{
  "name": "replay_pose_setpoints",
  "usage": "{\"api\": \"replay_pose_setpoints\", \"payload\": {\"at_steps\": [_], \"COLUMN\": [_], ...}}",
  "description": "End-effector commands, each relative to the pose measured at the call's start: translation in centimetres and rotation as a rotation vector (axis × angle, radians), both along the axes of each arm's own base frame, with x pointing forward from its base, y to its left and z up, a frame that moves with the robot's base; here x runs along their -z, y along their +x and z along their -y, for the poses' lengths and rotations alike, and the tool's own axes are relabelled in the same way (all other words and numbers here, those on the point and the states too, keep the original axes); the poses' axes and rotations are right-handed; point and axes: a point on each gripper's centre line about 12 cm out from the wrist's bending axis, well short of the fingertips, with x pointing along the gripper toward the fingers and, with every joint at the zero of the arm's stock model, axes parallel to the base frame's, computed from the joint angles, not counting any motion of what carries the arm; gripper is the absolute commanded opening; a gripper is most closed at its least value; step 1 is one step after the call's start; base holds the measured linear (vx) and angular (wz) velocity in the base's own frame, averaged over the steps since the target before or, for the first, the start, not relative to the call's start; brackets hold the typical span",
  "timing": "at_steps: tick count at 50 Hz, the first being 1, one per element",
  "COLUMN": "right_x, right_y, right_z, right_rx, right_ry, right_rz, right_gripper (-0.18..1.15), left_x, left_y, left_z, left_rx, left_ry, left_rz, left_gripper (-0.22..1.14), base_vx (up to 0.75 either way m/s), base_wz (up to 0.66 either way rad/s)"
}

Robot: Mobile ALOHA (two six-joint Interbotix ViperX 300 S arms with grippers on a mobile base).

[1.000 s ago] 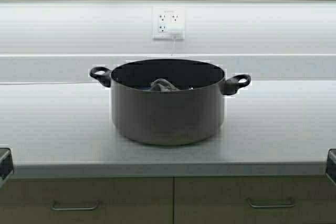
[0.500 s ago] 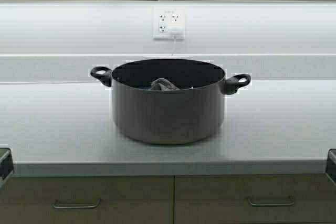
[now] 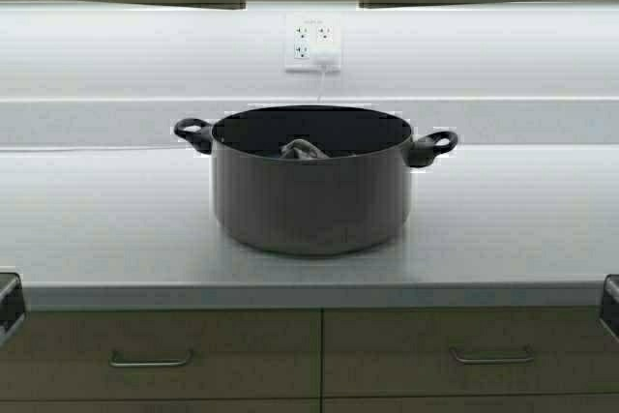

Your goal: Open the cabinet, put the pot inside, then close it

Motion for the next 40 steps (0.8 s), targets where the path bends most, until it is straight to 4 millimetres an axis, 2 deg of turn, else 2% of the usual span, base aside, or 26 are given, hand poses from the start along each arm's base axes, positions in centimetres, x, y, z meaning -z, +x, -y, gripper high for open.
{"api": "replay_pose_setpoints", "payload": {"at_steps": [1, 9, 14, 17, 19, 23, 25, 28, 30, 40], "right_x": [-1.4, -0.6, -0.5, -0.6, -0.8, -0.5, -0.1, 0.4, 0.7, 0.9], "right_y": [-0.1, -0.6, -0.1, 0.0, -0.1, -0.3, -0.5, -0.8, -1.0, -2.5], "right_z": [2.4, 3.4, 3.1, 2.8, 2.5, 2.5, 2.5, 2.6, 2.8, 4.2], "right_rx": [0.055, 0.074, 0.074, 0.051, 0.021, -0.014, -0.028, -0.048, -0.057, -0.065], "right_ry": [-0.017, -0.016, 0.005, 0.014, 0.016, 0.001, -0.007, -0.024, -0.035, -0.074], "right_rz": [0.051, 0.026, 0.003, -0.042, -0.098, -0.196, -0.243, -0.302, -0.336, -0.412], "right_gripper": [0.06, 0.06, 0.15, 0.34, 0.57, 0.93, 1.04, 1.06, 1.04, 1.03], "left_x": [-2.5, -1.7, -1.2, -1.1, -0.8, 0.0, 0.4, 1.0, 1.4, 2.3], "left_y": [0.1, -0.1, 0.0, 0.0, -0.1, -0.5, -0.8, -1.3, -1.8, -4.4], "left_z": [-3.8, -5.2, -5.6, -5.6, -5.5, -5.5, -5.5, -5.5, -5.5, -5.9], "left_rx": [-0.114, -0.147, -0.157, -0.153, -0.148, -0.137, -0.133, -0.131, -0.127, -0.11], "left_ry": [-0.013, 0.009, 0.016, 0.02, 0.027, 0.04, 0.043, 0.041, 0.049, 0.071], "left_rz": [0.056, -0.04, -0.079, -0.101, -0.126, -0.194, -0.225, -0.263, -0.283, -0.327], "left_gripper": [0.03, 0.03, 0.06, 0.14, 0.25, 0.56, 0.74, 0.98, 1.07, 1.0], "base_vx": [-0.12, -0.09, -0.05, -0.06, -0.07, -0.08, -0.09, -0.08, -0.07, -0.03], "base_wz": [0.02, -0.02, -0.11, -0.13, -0.12, -0.08, -0.07, -0.06, -0.06, -0.01]}}
